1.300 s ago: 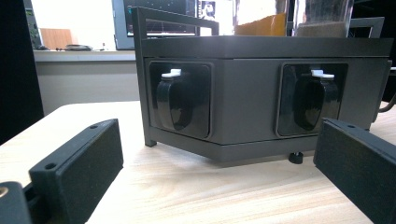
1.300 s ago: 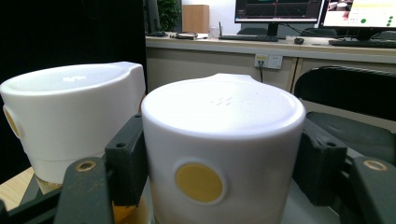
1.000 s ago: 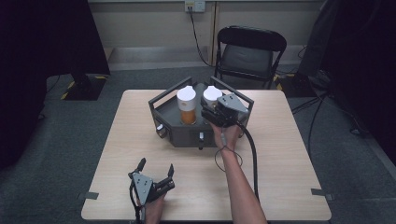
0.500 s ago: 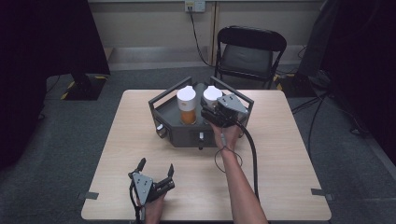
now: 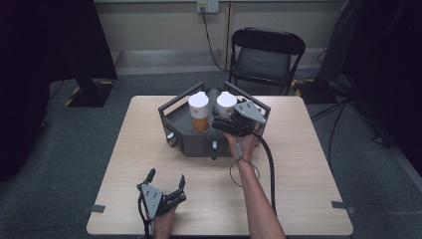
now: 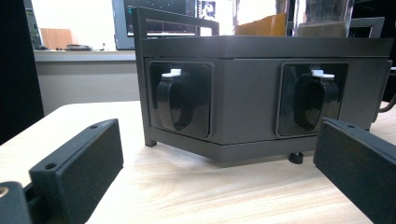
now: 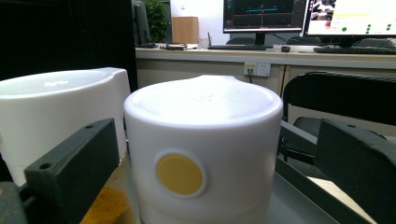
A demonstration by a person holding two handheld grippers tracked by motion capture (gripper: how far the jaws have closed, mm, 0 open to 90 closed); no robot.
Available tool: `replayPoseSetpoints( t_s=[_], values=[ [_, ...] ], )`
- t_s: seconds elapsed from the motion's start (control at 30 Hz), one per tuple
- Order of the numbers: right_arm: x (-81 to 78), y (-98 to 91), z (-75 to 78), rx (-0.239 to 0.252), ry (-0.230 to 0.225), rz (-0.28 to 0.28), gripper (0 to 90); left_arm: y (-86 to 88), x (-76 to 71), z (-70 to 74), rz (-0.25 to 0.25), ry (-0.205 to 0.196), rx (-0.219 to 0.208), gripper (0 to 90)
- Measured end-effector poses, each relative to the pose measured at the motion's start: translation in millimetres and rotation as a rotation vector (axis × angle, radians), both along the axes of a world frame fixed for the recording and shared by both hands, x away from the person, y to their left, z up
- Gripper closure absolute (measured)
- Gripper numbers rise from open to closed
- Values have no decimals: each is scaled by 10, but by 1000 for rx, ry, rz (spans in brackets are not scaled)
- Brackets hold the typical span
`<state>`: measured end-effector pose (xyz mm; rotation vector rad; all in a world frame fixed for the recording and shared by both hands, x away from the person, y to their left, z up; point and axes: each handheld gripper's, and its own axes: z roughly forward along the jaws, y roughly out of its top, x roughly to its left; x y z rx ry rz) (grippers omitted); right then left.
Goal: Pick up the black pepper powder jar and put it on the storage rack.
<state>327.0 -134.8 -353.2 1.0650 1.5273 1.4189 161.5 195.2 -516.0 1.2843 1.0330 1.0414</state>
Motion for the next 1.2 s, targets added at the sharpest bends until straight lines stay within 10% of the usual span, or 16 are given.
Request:
replayPoseSetpoints(
  t_s=[1.2],
  values=[
    [-369,-45,-87,17,-76,-9,0,-15,-2,1,8,0,1,10]
  ],
)
